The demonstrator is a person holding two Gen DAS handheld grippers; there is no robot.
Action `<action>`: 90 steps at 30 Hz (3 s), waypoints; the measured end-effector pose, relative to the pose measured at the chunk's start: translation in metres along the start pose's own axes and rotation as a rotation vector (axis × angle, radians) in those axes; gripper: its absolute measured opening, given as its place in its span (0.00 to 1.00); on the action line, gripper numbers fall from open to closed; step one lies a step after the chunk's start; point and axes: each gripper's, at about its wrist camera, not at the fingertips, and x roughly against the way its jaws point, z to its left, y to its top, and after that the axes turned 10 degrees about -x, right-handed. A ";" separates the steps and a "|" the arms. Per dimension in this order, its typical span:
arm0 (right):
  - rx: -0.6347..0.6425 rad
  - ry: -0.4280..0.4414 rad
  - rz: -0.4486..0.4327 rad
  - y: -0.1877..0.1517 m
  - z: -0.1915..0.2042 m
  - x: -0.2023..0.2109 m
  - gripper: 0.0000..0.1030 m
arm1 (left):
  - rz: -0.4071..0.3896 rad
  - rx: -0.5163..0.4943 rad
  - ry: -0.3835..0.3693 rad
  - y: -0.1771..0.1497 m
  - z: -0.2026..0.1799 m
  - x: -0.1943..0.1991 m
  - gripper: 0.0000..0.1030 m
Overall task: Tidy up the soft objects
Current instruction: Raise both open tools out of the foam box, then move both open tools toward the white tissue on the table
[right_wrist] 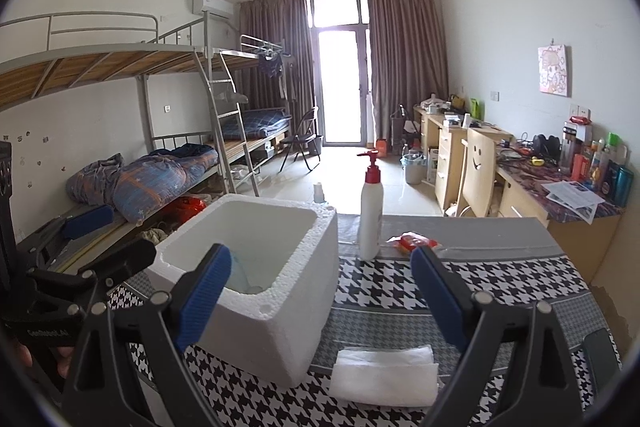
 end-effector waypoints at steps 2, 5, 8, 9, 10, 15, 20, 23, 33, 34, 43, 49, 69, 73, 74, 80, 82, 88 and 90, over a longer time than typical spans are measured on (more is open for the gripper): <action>0.001 -0.011 0.003 -0.002 -0.002 0.001 0.91 | -0.004 0.006 0.000 0.001 -0.002 0.000 0.99; -0.002 -0.022 -0.001 -0.003 -0.004 0.005 0.91 | -0.006 0.006 -0.011 0.003 -0.005 0.000 0.99; -0.009 -0.031 -0.009 -0.002 -0.008 0.008 0.91 | -0.008 -0.002 -0.023 0.004 -0.009 0.001 0.99; -0.010 -0.037 -0.011 -0.003 -0.009 0.009 0.91 | -0.008 -0.003 -0.028 0.004 -0.009 0.001 0.99; -0.012 -0.041 -0.012 -0.003 -0.010 0.011 0.91 | -0.008 -0.005 -0.034 0.005 -0.011 0.000 0.99; -0.027 -0.061 -0.017 -0.006 -0.020 0.015 0.91 | -0.008 -0.015 -0.055 0.007 -0.019 0.000 0.99; -0.039 -0.076 -0.022 -0.009 -0.026 0.020 0.91 | -0.008 -0.025 -0.079 0.009 -0.030 -0.002 0.99; -0.041 -0.091 -0.025 -0.010 -0.030 0.024 0.91 | -0.009 -0.033 -0.094 0.009 -0.035 -0.001 0.99; -0.069 -0.128 -0.029 -0.016 -0.044 0.034 0.91 | -0.007 -0.053 -0.131 0.011 -0.052 -0.003 0.99; -0.072 -0.132 -0.029 -0.017 -0.046 0.035 0.91 | -0.007 -0.057 -0.136 0.011 -0.054 -0.004 0.99; -0.090 -0.172 -0.032 -0.024 -0.061 0.044 0.91 | -0.001 -0.082 -0.181 0.013 -0.075 -0.008 0.99; -0.106 -0.199 -0.038 -0.028 -0.073 0.050 0.91 | 0.016 -0.100 -0.199 0.011 -0.091 -0.014 0.99; -0.156 -0.260 -0.020 -0.041 -0.113 0.057 0.91 | 0.061 -0.170 -0.271 0.001 -0.123 -0.035 0.99; -0.167 -0.271 -0.013 -0.042 -0.118 0.056 0.91 | 0.070 -0.180 -0.289 -0.001 -0.129 -0.039 0.99; -0.169 -0.272 -0.011 -0.042 -0.120 0.055 0.91 | 0.073 -0.183 -0.293 -0.002 -0.131 -0.039 0.99; -0.174 -0.289 -0.003 -0.044 -0.125 0.053 0.91 | 0.091 -0.202 -0.313 -0.006 -0.140 -0.044 0.99; -0.181 -0.290 0.000 -0.045 -0.128 0.052 0.91 | 0.096 -0.212 -0.324 -0.008 -0.143 -0.046 0.99; -0.190 -0.300 0.011 -0.047 -0.132 0.050 0.91 | 0.127 -0.222 -0.353 -0.015 -0.151 -0.055 0.99; -0.190 -0.304 0.015 -0.048 -0.133 0.049 0.91 | 0.136 -0.235 -0.358 -0.018 -0.156 -0.057 0.99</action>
